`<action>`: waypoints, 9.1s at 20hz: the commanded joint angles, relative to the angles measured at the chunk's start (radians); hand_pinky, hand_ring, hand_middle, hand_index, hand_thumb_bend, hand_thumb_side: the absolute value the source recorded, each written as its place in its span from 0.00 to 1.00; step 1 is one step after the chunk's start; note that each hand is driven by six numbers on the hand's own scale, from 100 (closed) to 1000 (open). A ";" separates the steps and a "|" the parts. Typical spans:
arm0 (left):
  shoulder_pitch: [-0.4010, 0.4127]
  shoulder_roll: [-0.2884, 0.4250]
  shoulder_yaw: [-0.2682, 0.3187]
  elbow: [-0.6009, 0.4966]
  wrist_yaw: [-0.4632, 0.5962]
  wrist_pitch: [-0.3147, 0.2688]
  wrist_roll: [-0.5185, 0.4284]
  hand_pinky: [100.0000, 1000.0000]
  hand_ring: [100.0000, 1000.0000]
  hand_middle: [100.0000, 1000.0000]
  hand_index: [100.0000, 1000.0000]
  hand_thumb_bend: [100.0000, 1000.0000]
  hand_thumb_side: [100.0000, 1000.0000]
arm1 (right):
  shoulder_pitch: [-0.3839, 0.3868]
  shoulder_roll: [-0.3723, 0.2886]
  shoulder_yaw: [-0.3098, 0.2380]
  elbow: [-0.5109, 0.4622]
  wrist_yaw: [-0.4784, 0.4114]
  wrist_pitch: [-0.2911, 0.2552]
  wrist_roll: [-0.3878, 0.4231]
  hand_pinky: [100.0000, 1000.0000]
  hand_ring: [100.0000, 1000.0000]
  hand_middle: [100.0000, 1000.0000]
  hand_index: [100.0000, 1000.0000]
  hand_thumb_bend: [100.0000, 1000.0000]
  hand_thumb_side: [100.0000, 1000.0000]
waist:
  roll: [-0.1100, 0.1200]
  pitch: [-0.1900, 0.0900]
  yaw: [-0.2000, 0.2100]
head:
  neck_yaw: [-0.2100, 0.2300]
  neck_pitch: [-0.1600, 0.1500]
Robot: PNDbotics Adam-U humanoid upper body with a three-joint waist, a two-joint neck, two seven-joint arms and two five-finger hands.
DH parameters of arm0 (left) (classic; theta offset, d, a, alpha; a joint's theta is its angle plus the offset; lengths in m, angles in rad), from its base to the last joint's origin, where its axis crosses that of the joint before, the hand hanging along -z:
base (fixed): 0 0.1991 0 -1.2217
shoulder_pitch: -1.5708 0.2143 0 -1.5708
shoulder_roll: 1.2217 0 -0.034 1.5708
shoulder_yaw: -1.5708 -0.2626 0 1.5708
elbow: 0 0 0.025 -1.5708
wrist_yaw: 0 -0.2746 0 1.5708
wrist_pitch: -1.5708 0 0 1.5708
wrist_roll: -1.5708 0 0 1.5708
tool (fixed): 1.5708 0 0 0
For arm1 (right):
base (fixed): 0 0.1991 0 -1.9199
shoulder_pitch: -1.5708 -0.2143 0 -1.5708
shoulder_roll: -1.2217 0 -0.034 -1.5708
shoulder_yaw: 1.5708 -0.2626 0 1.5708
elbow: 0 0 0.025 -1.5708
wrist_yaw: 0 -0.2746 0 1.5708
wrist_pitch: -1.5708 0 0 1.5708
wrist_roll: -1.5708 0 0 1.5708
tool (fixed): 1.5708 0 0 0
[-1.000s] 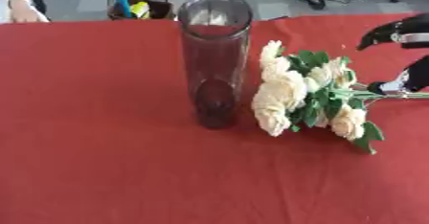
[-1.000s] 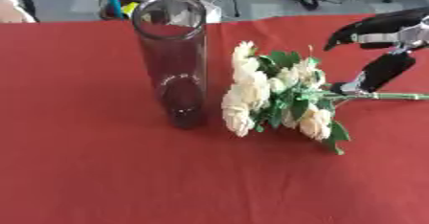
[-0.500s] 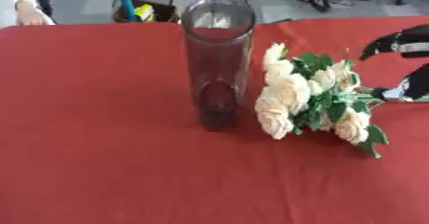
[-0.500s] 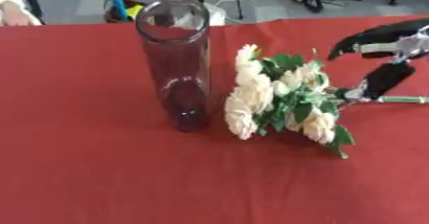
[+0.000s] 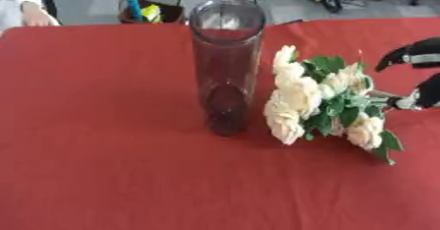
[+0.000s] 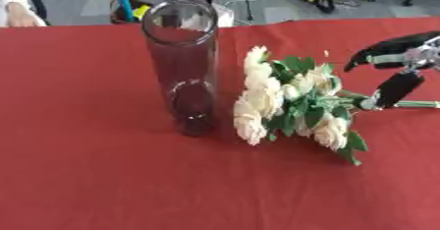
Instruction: Arrange flowers into the vase.
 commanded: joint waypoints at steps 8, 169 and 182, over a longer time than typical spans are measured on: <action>-0.010 0.015 0.002 -0.018 -0.006 0.000 -0.005 0.70 0.86 0.86 0.97 0.00 0.99 | -0.048 -0.002 -0.020 0.114 0.072 -0.012 -0.043 0.99 0.99 1.00 1.00 0.31 0.48 | 0.002 -0.010 0.008 | -0.013 -0.025; -0.019 0.019 0.003 -0.018 -0.052 0.042 -0.208 0.69 0.85 0.84 0.96 0.00 0.96 | -0.015 0.019 -0.009 0.005 -0.217 0.103 -0.671 0.00 0.00 0.00 0.00 0.00 0.83 | -0.016 -0.029 0.008 | 0.041 -0.015; -0.015 0.019 0.002 -0.018 -0.053 0.045 -0.211 0.69 0.85 0.84 0.96 0.00 0.96 | -0.085 0.030 -0.022 -0.036 -0.319 0.288 -0.802 0.00 0.00 0.00 0.00 0.00 0.83 | -0.026 -0.037 0.009 | 0.084 0.001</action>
